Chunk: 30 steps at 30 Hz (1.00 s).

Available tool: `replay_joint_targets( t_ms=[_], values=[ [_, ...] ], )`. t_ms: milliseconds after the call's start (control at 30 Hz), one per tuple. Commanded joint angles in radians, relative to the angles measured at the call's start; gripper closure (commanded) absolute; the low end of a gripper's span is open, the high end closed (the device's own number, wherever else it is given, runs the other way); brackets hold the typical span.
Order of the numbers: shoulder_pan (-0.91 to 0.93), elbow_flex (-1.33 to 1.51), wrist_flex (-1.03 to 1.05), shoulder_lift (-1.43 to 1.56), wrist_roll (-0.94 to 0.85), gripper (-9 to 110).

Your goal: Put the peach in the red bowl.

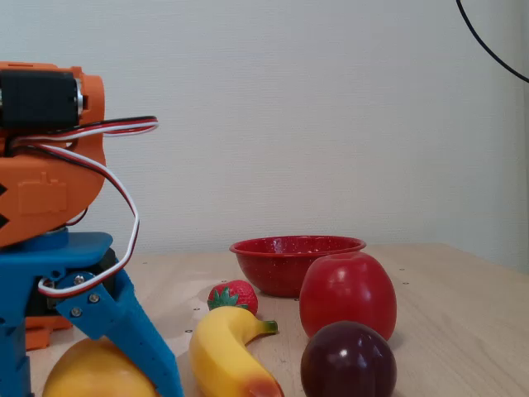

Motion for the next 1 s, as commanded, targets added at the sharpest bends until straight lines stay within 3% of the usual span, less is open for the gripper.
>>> replay_joint_targets(
  t_ms=[0, 367, 967],
  values=[
    [0.003, -0.057, -0.014, 0.044, 0.025, 65],
    [0.003, -0.067, 0.006, 0.044, 0.038, 70],
    [0.003, -0.078, 0.005, 0.04, 0.061, 89]
  ],
)
